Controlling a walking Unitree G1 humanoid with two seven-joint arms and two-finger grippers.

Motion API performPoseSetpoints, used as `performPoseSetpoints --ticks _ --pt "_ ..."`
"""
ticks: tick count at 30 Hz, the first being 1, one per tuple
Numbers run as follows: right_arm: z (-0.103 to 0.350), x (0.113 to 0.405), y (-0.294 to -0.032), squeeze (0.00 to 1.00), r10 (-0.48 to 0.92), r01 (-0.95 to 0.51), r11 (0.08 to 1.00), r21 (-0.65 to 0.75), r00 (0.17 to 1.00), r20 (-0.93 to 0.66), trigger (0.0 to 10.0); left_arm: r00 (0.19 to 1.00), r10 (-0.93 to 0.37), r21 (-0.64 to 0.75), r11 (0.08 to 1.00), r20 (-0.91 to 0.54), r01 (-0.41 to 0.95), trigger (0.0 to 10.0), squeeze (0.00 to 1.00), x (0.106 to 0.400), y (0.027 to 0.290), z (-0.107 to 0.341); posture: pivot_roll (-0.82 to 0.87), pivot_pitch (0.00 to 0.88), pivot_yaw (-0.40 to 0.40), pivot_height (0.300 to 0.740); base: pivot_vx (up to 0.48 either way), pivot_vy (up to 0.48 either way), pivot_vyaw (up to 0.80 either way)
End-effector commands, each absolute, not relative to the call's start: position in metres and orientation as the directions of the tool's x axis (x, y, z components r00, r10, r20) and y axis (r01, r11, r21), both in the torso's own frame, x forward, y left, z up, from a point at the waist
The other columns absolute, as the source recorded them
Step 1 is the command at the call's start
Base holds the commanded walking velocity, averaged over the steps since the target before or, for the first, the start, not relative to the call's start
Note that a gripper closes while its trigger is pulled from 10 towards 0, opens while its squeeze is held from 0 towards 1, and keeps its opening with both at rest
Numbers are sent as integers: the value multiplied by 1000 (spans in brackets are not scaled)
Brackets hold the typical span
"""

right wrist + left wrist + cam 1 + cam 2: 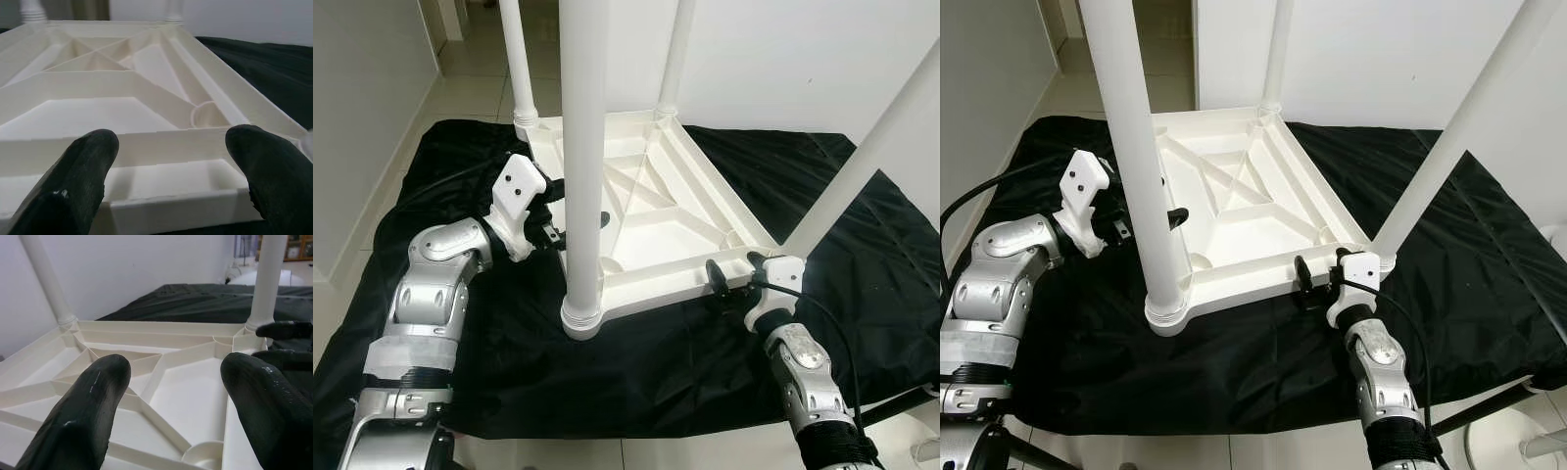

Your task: Building children table

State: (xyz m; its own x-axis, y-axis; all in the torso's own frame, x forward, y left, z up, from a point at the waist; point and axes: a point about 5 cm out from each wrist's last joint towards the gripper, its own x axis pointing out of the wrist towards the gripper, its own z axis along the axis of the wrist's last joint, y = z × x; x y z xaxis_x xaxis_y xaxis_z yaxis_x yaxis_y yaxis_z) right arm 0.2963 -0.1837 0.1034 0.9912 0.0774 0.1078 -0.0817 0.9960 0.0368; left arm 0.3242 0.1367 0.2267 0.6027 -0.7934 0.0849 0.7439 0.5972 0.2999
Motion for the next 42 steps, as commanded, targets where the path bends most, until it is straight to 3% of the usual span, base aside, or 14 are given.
performPoseSetpoints --ticks 1,3,6,8,20,22,35,42 --pt "85 287 -181 0 -56 51 992 116 998 37 10000 617 -769 294 636 168 713 10000 0 324 121 237 -31 28 -56 740 0 0 0" --pt "77 281 -179 0 -178 175 968 181 984 0 10000 550 -818 295 574 168 763 10000 0 319 111 237 -31 29 -56 740 0 0 0" --pt "76 280 -180 0 -195 193 963 191 981 -5 10000 537 -827 294 562 167 773 10000 0 318 110 237 -32 29 -54 740 0 0 0" --pt "73 276 -185 0 -269 267 935 235 963 -24 10000 481 -862 300 507 162 808 10000 0 311 105 237 -33 28 -54 740 0 0 0" --pt "70 279 -190 0 -345 353 871 342 935 -85 10000 401 -904 304 427 145 852 10000 0 301 94 232 -32 23 -55 740 0 0 0" --pt "78 295 -199 0 -356 370 868 330 929 -105 10000 376 -915 303 403 144 864 10000 0 296 87 231 -30 24 -50 740 0 0 0" --pt "96 330 -209 0 -208 236 940 245 969 -134 10000 305 -941 304 336 147 892 10000 0 283 76 237 -16 27 -49 740 0 0 0" --pt "110 351 -206 0 -59 71 993 89 989 -136 10000 163 -976 280 197 142 939 10000 0 261 64 243 -5 23 -48 740 0 0 0"
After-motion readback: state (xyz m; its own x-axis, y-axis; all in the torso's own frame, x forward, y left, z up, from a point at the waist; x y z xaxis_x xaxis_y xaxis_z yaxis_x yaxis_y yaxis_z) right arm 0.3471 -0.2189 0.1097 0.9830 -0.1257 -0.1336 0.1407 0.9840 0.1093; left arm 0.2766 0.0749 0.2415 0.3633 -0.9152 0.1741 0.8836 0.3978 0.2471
